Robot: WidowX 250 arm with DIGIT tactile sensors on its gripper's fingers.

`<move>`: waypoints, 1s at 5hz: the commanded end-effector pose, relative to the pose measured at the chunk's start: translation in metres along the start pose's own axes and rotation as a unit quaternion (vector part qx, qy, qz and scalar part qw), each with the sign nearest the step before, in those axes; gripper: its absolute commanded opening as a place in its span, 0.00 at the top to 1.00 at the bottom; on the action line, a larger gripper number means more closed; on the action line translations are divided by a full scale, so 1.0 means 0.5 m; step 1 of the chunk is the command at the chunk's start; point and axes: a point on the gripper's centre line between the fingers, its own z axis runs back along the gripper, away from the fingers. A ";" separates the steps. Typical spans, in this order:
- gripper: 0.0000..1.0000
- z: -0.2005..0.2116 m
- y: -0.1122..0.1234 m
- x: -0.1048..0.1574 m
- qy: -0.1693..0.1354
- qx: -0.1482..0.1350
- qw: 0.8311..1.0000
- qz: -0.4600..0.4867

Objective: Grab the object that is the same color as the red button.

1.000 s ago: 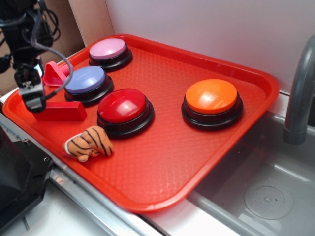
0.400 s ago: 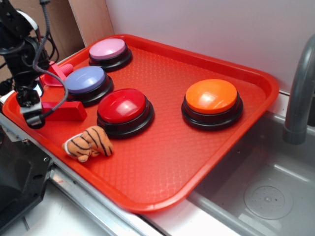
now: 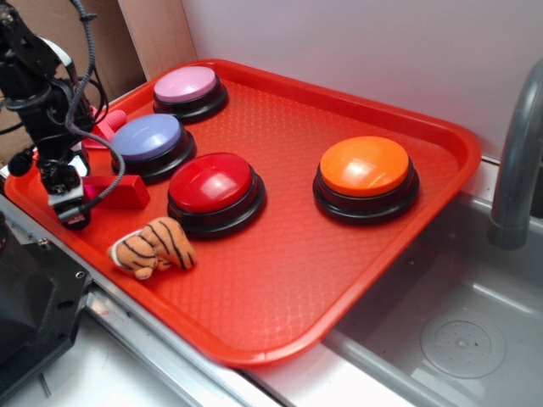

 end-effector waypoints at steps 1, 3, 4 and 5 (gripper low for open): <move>1.00 -0.003 0.012 -0.001 -0.009 -0.001 1.000 -0.014; 1.00 0.081 -0.015 0.014 0.009 0.000 1.000 0.028; 1.00 0.136 -0.048 0.062 0.022 0.006 0.995 0.097; 1.00 0.169 -0.067 0.114 0.030 -0.013 0.989 0.142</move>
